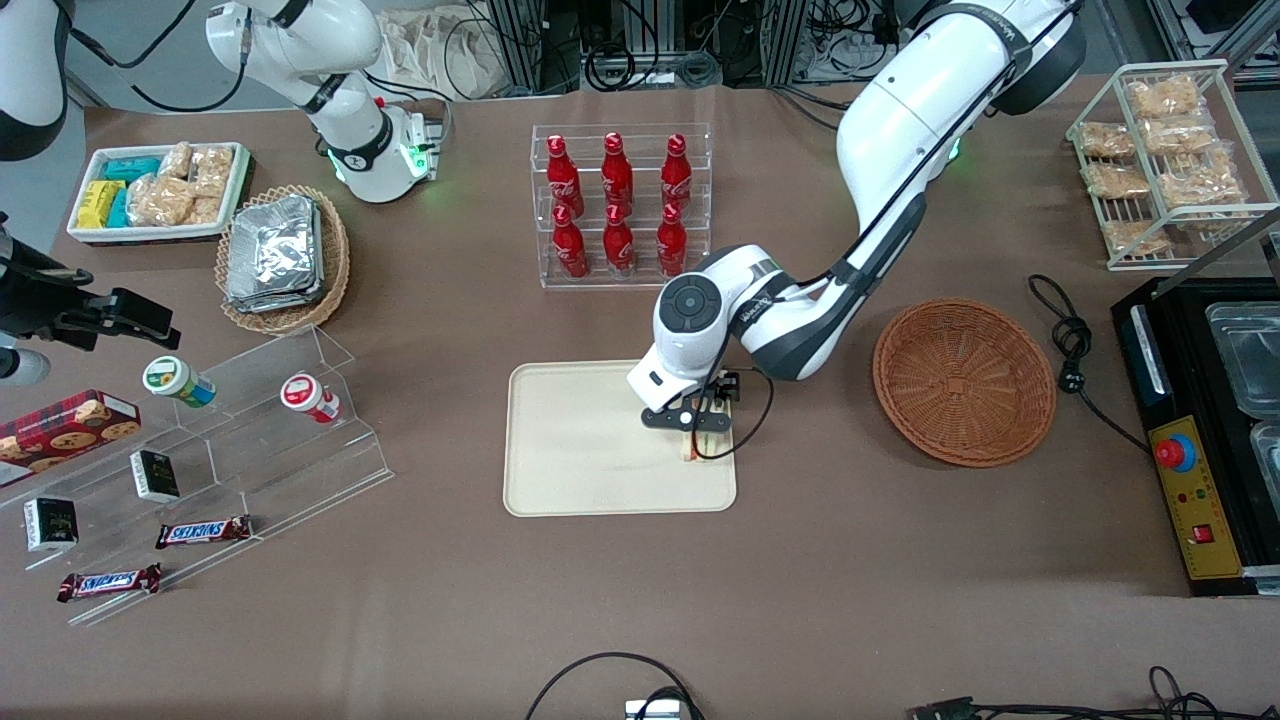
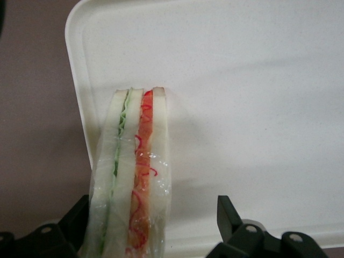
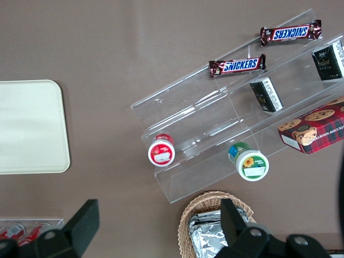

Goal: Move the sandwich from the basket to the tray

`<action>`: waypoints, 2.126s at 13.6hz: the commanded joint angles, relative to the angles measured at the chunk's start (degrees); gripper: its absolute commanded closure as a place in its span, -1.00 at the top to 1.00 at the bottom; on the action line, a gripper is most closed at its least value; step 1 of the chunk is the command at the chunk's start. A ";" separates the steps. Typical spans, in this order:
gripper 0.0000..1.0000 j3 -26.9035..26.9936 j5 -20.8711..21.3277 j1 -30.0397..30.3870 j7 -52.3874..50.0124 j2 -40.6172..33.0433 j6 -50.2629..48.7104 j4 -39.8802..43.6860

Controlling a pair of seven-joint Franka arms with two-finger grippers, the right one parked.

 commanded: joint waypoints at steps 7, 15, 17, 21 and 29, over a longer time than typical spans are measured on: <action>1.00 -0.14 0.23 3.31 -0.18 -1.72 -4.71 3.69; 1.00 -0.14 -1.18 7.62 -0.27 -6.47 -16.22 12.48; 1.00 0.03 -1.09 9.19 -0.36 -8.40 -17.11 12.57; 1.00 -0.14 -2.66 14.99 1.39 -12.26 -19.22 12.57; 1.00 -0.05 -4.60 21.50 2.89 -17.80 -21.68 12.57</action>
